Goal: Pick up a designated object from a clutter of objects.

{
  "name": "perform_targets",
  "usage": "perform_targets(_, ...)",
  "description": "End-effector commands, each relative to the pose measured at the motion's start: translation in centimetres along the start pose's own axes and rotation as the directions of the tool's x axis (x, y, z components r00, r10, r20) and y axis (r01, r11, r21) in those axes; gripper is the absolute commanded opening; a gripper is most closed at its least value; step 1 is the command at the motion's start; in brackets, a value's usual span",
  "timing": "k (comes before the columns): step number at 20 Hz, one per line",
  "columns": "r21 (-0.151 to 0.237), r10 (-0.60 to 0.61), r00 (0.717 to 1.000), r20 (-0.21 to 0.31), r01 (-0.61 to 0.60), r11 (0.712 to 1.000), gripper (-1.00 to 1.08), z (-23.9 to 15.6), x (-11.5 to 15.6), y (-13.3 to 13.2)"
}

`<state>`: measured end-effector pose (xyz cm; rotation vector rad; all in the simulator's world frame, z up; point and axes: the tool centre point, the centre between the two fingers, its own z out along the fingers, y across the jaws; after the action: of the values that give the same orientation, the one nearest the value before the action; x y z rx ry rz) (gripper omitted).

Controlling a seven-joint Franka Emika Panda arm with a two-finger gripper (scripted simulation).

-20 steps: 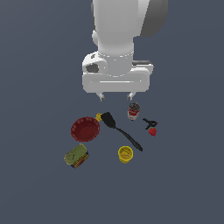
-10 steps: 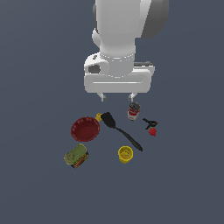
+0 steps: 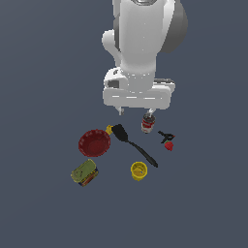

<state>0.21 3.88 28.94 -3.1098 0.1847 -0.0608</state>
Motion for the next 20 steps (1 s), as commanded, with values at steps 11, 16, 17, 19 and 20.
perform_targets(11,-0.014,0.206,0.978,0.012,-0.206,0.978,1.00,6.4,-4.7,-3.6)
perform_targets(16,-0.021,0.289,0.957,0.015,-0.289,0.957,1.00,8.9,-7.1,-4.8)
perform_targets(17,-0.023,0.306,0.952,0.015,-0.305,0.952,1.00,9.4,-7.6,-5.0)
perform_targets(19,-0.025,0.338,0.941,0.016,-0.338,0.941,1.00,10.3,-8.6,-5.5)
perform_targets(20,-0.027,0.354,0.935,0.016,-0.354,0.935,1.00,10.8,-9.1,-5.7)
